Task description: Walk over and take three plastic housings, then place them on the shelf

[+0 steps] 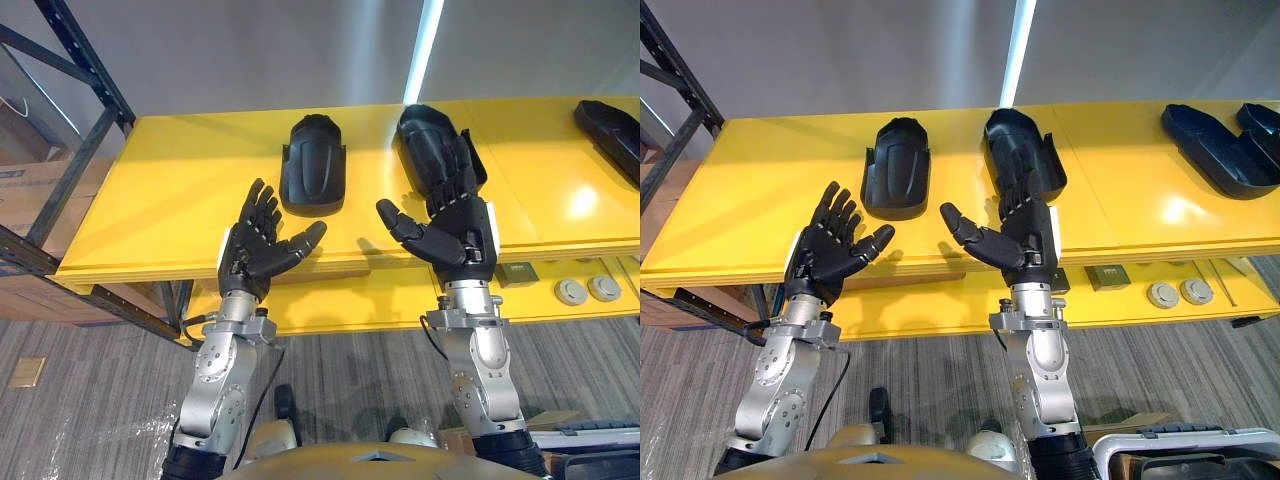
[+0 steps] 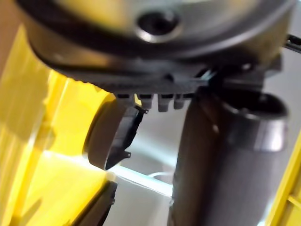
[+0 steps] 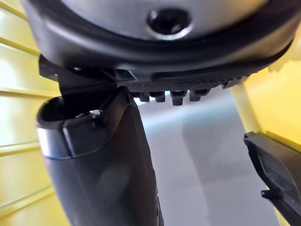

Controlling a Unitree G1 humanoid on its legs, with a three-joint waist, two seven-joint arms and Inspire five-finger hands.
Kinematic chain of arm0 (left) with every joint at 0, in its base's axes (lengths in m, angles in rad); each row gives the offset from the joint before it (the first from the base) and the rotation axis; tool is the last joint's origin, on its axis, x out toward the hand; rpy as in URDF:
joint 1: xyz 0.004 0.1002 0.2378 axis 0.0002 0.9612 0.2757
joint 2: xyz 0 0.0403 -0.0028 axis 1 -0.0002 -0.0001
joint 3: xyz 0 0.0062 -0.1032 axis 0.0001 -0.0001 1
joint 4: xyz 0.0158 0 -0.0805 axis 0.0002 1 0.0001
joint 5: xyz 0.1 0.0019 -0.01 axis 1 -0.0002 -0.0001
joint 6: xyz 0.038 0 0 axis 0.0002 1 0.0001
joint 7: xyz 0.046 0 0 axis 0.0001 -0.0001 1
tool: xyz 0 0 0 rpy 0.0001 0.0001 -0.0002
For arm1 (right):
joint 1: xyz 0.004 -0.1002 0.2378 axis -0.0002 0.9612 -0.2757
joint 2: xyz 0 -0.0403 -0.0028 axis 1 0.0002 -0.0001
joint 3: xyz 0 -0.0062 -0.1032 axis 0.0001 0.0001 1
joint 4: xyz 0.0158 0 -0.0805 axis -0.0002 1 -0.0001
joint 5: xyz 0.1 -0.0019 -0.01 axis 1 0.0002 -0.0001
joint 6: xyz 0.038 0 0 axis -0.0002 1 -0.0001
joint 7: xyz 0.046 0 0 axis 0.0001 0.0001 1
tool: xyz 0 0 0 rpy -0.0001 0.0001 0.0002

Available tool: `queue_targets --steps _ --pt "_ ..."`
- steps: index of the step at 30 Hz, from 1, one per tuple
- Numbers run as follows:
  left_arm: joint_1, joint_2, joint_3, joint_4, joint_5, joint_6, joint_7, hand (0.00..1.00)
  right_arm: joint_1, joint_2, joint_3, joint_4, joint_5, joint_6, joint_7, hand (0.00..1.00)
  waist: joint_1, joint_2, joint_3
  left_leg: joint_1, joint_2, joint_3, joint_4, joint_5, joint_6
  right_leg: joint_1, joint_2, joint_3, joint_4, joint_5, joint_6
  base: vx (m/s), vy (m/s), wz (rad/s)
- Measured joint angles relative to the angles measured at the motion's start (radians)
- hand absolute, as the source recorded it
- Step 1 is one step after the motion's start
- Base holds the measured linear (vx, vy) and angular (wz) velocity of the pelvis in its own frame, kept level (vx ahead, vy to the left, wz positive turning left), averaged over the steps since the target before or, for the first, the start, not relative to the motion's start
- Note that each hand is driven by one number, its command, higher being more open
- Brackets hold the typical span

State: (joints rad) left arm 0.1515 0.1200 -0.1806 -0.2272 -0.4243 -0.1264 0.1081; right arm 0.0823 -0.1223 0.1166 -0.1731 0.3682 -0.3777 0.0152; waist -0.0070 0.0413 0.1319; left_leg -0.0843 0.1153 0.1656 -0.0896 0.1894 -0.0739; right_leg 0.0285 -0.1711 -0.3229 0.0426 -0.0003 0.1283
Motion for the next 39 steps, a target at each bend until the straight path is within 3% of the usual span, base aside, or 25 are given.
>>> queue_targets --steps 9,14,27,33,39 --pt "-0.068 0.008 -0.034 0.001 0.166 -0.01 0.129 1.0 -0.038 0.0 0.015 -0.013 -0.001 0.0 -0.005 1.0 0.002 -0.006 0.045 -0.011 0.0 -0.007 0.0 0.007 -0.001 -0.015 -0.001 -0.002 0.015 -0.002 -0.003 0.0 -0.004 0.02" --pt "-0.083 0.004 -0.04 -0.016 0.215 -0.075 0.24 1.0 -0.038 0.0 0.016 -0.039 -0.001 0.0 -0.004 1.0 -0.001 -0.009 0.068 -0.015 0.001 -0.008 0.0 0.006 -0.001 -0.026 -0.002 0.002 0.027 -0.006 -0.007 0.0 0.0 0.0" --pt "-0.164 -0.006 -0.071 -0.06 0.237 -0.078 0.265 1.0 -0.07 0.001 0.051 -0.04 -0.003 0.002 -0.017 1.0 0.0 -0.012 0.134 -0.047 0.002 -0.01 0.001 0.021 0.002 -0.076 -0.007 0.005 0.072 -0.014 -0.009 -0.01 -0.002 0.01" --pt "-0.205 -0.009 -0.07 -0.057 0.234 -0.077 0.273 1.0 -0.116 0.001 0.051 -0.04 -0.002 0.007 -0.024 1.0 -0.002 -0.013 0.191 -0.051 0.003 -0.003 0.001 0.025 0.002 -0.1 -0.009 0.021 0.097 -0.021 -0.016 -0.02 -0.016 -0.06" --pt "-0.24 -0.009 -0.059 -0.053 0.259 -0.069 0.299 1.0 -0.127 0.002 0.051 -0.04 -0.006 0.04 -0.024 1.0 -0.007 -0.019 0.203 -0.077 0.003 -0.001 0.002 0.032 0.005 -0.136 -0.011 0.025 0.113 -0.019 -0.013 0.0 -0.002 -0.01"
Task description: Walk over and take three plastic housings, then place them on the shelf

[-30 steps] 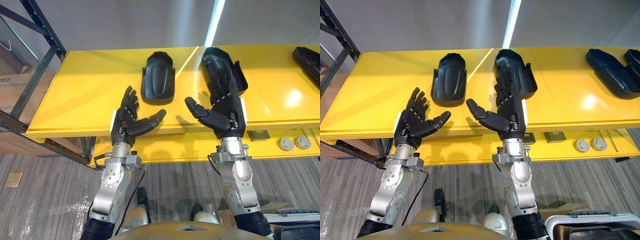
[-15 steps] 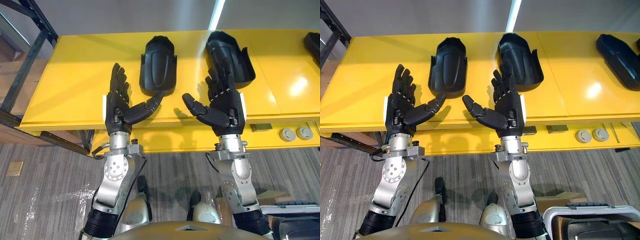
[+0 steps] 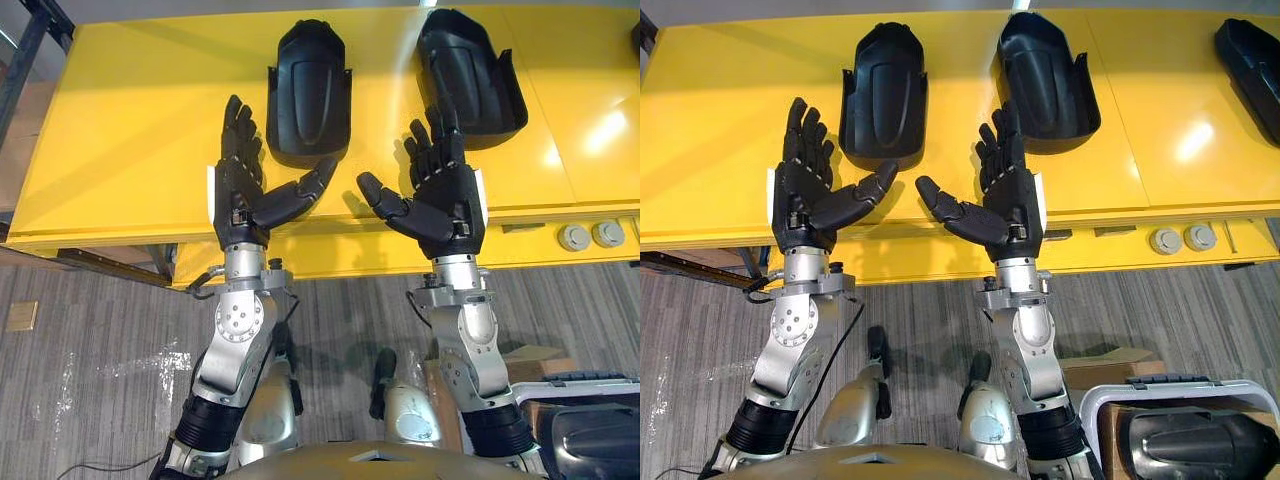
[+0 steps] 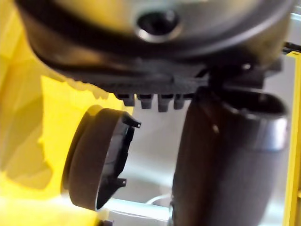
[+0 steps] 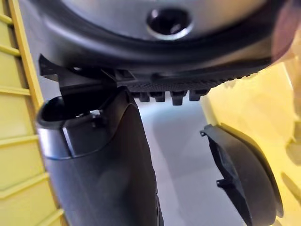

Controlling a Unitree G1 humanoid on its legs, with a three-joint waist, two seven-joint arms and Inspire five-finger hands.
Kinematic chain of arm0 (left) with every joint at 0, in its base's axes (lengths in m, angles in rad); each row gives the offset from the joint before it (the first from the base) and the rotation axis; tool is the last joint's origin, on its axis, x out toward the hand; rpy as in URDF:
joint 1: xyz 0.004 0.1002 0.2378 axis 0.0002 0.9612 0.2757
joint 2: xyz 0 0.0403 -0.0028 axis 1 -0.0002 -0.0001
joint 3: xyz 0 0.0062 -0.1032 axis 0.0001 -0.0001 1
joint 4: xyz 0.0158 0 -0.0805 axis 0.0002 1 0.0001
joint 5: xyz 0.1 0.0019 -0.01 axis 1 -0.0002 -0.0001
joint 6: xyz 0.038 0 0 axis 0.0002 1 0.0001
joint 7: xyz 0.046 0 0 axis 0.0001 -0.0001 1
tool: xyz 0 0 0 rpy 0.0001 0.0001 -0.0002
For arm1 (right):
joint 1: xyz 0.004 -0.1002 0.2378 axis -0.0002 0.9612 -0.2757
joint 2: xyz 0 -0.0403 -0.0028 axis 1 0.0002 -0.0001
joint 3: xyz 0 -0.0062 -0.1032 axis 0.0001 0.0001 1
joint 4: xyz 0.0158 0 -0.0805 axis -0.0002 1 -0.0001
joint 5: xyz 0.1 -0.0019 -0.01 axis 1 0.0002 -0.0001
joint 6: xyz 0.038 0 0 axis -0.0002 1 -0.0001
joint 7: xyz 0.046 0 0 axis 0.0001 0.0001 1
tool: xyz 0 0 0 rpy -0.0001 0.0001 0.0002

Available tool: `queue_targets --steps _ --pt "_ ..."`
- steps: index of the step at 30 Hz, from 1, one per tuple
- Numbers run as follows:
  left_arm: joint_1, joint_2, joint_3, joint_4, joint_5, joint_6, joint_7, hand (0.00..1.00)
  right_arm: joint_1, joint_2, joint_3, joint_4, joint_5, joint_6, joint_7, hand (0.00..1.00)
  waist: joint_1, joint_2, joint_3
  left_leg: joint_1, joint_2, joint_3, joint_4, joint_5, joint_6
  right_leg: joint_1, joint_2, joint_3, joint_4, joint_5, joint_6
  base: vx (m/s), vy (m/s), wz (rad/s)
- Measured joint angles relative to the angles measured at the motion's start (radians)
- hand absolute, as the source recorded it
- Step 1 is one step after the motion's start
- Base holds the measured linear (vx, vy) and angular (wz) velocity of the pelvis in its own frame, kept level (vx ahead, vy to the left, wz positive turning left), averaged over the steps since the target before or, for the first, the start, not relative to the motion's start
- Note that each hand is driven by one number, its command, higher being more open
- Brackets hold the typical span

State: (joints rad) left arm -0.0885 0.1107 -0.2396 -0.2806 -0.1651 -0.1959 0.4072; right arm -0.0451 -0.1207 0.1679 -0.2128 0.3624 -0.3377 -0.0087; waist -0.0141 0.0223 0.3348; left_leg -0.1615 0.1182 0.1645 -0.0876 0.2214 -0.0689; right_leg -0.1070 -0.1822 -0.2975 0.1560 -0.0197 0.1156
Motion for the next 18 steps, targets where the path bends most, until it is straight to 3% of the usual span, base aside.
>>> queue_targets --steps 9,18 --pt "-0.003 -0.013 0.019 0.006 0.015 0.0 -0.007 1.0 -0.017 0.002 0.001 0.0 -0.001 0.0 -0.002 1.0 -0.002 0.0 0.039 0.002 0.0 -0.001 -0.001 0.001 -0.002 -0.008 -0.004 0.0 0.028 -0.016 -0.007 0.0 0.0 0.0" --pt "-0.004 -0.012 0.019 0.007 0.011 0.0 -0.042 1.0 -0.017 0.002 0.002 0.0 -0.001 0.0 0.002 1.0 -0.006 0.0 0.041 0.011 0.0 0.021 0.002 0.002 0.0 -0.016 -0.006 0.02 0.037 -0.018 -0.005 0.01 -0.012 -0.05"
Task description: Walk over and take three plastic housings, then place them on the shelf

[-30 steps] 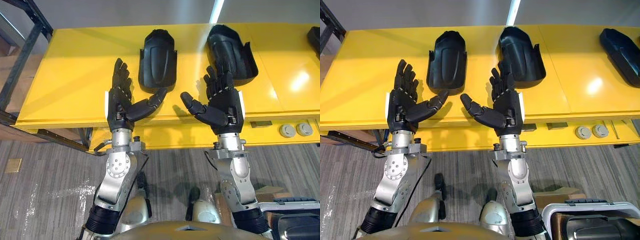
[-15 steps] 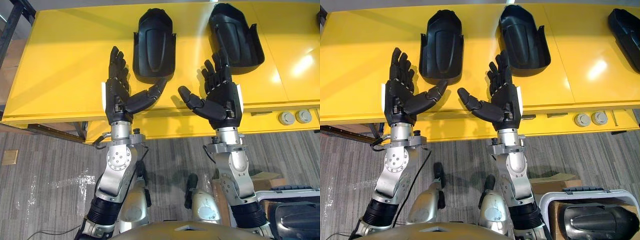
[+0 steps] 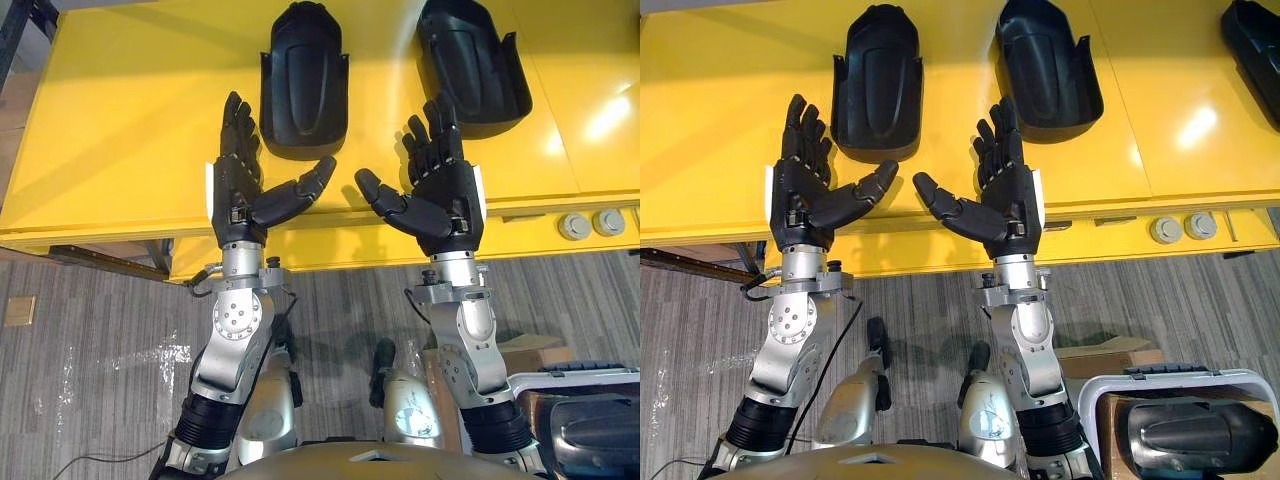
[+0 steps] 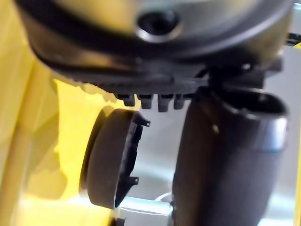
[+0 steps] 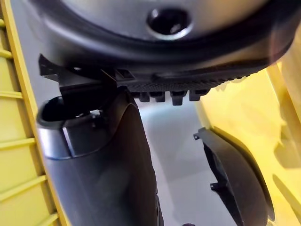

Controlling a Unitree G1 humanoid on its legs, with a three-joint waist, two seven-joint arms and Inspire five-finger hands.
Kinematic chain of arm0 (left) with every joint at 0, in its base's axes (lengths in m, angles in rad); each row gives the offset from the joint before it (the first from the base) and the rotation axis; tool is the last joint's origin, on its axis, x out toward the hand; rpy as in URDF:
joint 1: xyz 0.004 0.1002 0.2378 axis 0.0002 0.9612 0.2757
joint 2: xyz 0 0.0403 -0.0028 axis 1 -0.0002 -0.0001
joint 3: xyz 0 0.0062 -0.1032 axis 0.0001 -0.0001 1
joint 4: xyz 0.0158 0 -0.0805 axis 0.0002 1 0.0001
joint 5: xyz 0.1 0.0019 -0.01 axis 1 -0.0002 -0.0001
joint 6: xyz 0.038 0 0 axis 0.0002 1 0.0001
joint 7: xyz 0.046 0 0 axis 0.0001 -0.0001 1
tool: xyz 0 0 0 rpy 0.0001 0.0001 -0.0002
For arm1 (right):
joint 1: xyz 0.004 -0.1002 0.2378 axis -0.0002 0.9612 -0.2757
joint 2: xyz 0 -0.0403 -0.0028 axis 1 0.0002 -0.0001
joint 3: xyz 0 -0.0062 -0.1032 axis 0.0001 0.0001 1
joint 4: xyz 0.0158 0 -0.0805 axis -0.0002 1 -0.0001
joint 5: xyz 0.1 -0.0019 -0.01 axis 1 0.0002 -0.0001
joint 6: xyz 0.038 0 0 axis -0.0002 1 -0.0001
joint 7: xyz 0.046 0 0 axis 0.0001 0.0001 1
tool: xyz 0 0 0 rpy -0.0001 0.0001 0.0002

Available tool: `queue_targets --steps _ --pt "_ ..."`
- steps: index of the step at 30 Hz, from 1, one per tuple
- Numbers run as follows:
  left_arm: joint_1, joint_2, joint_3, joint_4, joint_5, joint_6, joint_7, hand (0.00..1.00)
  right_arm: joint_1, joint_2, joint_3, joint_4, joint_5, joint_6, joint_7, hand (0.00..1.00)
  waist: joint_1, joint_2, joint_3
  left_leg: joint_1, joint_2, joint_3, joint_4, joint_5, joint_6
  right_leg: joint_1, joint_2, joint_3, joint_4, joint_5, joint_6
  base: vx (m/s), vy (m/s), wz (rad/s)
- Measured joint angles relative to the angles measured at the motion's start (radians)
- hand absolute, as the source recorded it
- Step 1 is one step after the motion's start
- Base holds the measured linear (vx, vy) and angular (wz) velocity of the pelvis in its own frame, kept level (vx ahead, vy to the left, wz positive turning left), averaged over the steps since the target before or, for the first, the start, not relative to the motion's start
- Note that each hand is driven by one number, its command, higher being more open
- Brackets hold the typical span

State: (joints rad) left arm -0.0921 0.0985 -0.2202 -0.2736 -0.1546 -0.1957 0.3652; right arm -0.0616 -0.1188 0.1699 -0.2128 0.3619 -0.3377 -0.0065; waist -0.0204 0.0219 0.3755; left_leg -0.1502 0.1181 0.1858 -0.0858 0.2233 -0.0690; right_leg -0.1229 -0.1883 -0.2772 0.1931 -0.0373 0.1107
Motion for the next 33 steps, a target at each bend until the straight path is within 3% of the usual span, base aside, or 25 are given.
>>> queue_targets --steps 6,17,25,33 --pt "-0.061 0.002 0.002 0.041 -0.001 0.0 -0.006 1.0 -0.001 -0.002 0.0 0.0 0.002 0.0 0.007 1.0 -0.009 0.0 0.001 0.002 0.001 0.009 0.0 -0.001 -0.002 -0.004 0.0 0.01 -0.001 0.001 0.0 0.01 -0.019 -0.04" --pt "-0.065 0.009 0.003 0.042 0.0 0.0 -0.004 1.0 -0.013 -0.002 -0.001 0.0 0.001 0.0 0.007 1.0 -0.01 0.0 0.001 0.003 0.001 0.015 0.0 -0.002 -0.002 -0.008 0.0 0.015 -0.001 0.006 0.007 0.01 -0.008 -0.01" --pt "-0.063 0.008 0.035 0.042 0.013 0.008 0.111 1.0 -0.01 -0.002 -0.002 0.0 0.0 0.0 0.007 1.0 -0.01 0.0 0.002 0.007 0.001 0.014 0.0 -0.002 -0.002 -0.003 0.0 0.014 -0.002 0.006 0.008 0.0 0.0 0.0" --pt "0.063 -0.003 0.104 -0.006 0.042 -0.03 0.146 1.0 0.039 0.003 -0.003 -0.001 -0.043 -0.015 -0.004 1.0 -0.007 0.0 0.0 0.043 -0.002 0.01 -0.003 -0.019 -0.002 0.051 0.0 0.003 -0.028 0.003 0.005 0.01 -0.006 0.01"
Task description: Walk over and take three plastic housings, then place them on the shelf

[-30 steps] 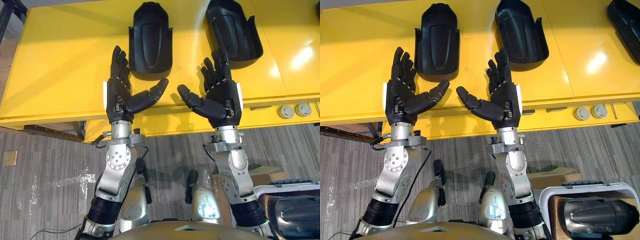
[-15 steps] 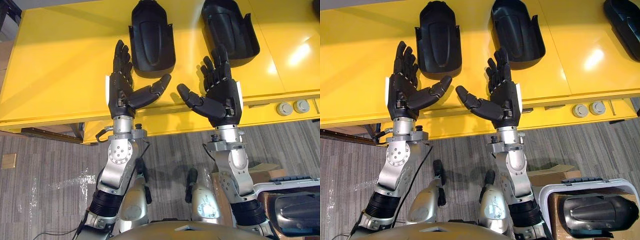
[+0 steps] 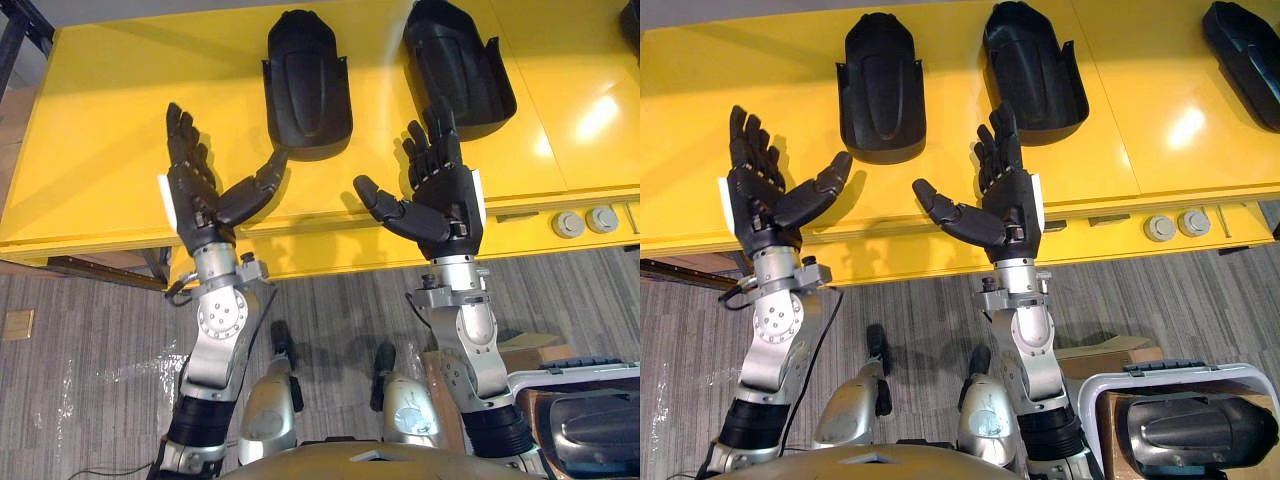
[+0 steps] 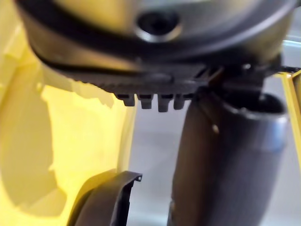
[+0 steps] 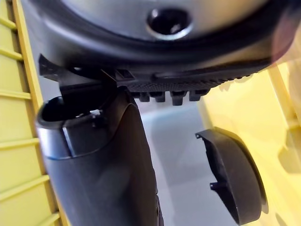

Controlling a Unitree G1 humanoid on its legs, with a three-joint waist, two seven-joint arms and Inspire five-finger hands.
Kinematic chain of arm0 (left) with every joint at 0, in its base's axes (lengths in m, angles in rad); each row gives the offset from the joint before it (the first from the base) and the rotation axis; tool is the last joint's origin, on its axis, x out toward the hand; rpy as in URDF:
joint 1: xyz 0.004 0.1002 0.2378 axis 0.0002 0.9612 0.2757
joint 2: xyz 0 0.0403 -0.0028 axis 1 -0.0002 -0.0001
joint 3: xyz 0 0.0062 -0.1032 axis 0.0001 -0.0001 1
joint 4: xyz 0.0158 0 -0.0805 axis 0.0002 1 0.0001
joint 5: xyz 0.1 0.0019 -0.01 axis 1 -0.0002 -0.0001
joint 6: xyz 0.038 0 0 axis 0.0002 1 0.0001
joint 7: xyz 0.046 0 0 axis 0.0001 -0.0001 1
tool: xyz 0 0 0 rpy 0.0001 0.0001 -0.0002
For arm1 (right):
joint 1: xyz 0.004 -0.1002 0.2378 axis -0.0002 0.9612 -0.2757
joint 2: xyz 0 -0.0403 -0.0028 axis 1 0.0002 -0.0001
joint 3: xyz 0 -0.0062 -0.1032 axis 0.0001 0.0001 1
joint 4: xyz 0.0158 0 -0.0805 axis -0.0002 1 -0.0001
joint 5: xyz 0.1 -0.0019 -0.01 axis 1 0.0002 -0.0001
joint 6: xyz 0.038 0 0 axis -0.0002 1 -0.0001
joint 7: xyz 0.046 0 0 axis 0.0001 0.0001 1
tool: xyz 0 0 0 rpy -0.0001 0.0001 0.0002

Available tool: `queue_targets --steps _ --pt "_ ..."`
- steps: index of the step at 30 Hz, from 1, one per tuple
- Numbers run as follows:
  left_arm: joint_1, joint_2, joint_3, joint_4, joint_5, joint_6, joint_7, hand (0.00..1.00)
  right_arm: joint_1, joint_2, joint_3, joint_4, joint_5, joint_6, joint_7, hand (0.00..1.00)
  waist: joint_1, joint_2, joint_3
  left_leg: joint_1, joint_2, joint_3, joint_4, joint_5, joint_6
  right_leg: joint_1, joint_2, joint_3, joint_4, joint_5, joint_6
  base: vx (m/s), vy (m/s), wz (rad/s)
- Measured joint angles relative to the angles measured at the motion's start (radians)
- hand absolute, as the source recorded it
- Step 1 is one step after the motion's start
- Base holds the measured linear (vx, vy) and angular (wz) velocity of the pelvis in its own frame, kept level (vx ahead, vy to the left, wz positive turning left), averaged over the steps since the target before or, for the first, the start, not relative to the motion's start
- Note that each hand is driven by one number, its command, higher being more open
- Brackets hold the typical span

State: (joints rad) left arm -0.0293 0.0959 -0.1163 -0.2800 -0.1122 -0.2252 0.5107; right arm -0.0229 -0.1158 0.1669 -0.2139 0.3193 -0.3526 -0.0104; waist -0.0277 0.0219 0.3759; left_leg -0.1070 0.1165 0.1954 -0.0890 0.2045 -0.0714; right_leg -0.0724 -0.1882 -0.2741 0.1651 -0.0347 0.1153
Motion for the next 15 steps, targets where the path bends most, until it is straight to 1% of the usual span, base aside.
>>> queue_targets --steps 2,3,4,5,6,8,10,12,14,15 --pt "0.029 -0.003 0.002 -0.025 -0.014 -0.027 -0.026 1.0 0.011 0.004 0.001 -0.002 -0.003 -0.004 -0.011 1.0 0.003 0.0 0.0 0.012 -0.001 0.0 0.0 -0.004 0.0 0.018 0.0 -0.003 -0.012 0.002 0.002 0.05 -0.004 0.01" --pt "0.055 -0.003 0.003 -0.061 -0.068 -0.054 -0.072 1.0 0.016 0.007 0.0 -0.002 -0.037 -0.004 -0.037 1.0 0.004 0.0 -0.005 0.02 -0.002 0.0 0.0 -0.011 -0.004 0.03 0.0 -0.006 -0.019 0.002 0.002 0.05 -0.005 0.01" --pt "0.07 -0.003 -0.001 -0.097 -0.094 -0.075 -0.109 1.0 0.016 0.008 0.001 -0.002 -0.061 -0.004 -0.058 1.0 0.005 0.001 -0.007 0.031 -0.003 0.0 0.0 -0.012 -0.003 0.047 0.0 -0.009 -0.031 0.008 0.012 0.06 -0.007 0.02" --pt "0.075 -0.002 -0.007 -0.117 -0.102 -0.093 -0.129 1.0 0.017 0.007 0.001 -0.002 -0.084 -0.004 -0.077 1.0 0.006 0.002 -0.014 0.035 -0.004 0.0 0.0 -0.015 -0.003 0.056 0.0 -0.012 -0.037 0.008 0.012 0.04 -0.006 0.01" --pt "0.077 -0.002 -0.012 -0.127 -0.113 -0.103 -0.145 1.0 0.018 0.007 0.002 -0.002 -0.099 -0.004 -0.093 1.0 0.007 0.003 -0.024 0.036 -0.004 0.0 0.0 -0.016 -0.002 0.059 0.0 -0.012 -0.043 0.01 0.013 0.05 -0.005 -0.03" --pt "0.078 -0.001 -0.032 -0.144 -0.127 -0.124 -0.211 1.0 0.021 0.007 0.002 -0.002 -0.13 -0.004 -0.155 1.0 0.02 0.005 -0.073 0.049 -0.004 0.018 0.0 -0.021 -0.003 0.065 0.0 0.003 -0.052 0.013 0.016 0.08 -0.007 -0.16" --pt "0.078 0.0 -0.045 -0.148 -0.157 -0.129 -0.259 1.0 0.022 0.005 -0.002 -0.002 -0.159 -0.001 -0.197 1.0 0.019 0.005 -0.101 0.073 -0.004 0.039 0.0 -0.023 -0.004 0.086 0.001 0.013 -0.066 0.017 0.016 0.07 -0.012 -0.29" --pt "0.079 0.002 -0.055 -0.152 -0.181 -0.129 -0.295 1.0 0.023 0.003 -0.009 -0.002 -0.18 0.018 -0.227 1.0 0.019 0.005 -0.119 0.106 0.002 0.087 0.001 -0.029 -0.007 0.098 0.006 0.043 -0.075 0.023 0.014 0.03 -0.006 -0.54" --pt "0.08 0.003 -0.071 -0.158 -0.214 -0.129 -0.327 1.0 0.052 0.003 -0.058 -0.003 -0.229 0.048 -0.262 1.0 0.013 0.009 -0.14 0.141 0.017 0.157 0.0 -0.048 -0.013 0.098 0.023 0.107 -0.099 0.043 0.011 -0.02 -0.003 -0.83" --pt "0.08 0.003 -0.074 -0.159 -0.226 -0.129 -0.34 1.0 0.065 0.003 -0.079 -0.005 -0.237 0.059 -0.269 1.0 0.008 0.008 -0.143 0.149 0.02 0.175 0.0 -0.053 -0.015 0.092 0.026 0.124 -0.106 0.049 0.01 -0.06 0.004 -0.89"
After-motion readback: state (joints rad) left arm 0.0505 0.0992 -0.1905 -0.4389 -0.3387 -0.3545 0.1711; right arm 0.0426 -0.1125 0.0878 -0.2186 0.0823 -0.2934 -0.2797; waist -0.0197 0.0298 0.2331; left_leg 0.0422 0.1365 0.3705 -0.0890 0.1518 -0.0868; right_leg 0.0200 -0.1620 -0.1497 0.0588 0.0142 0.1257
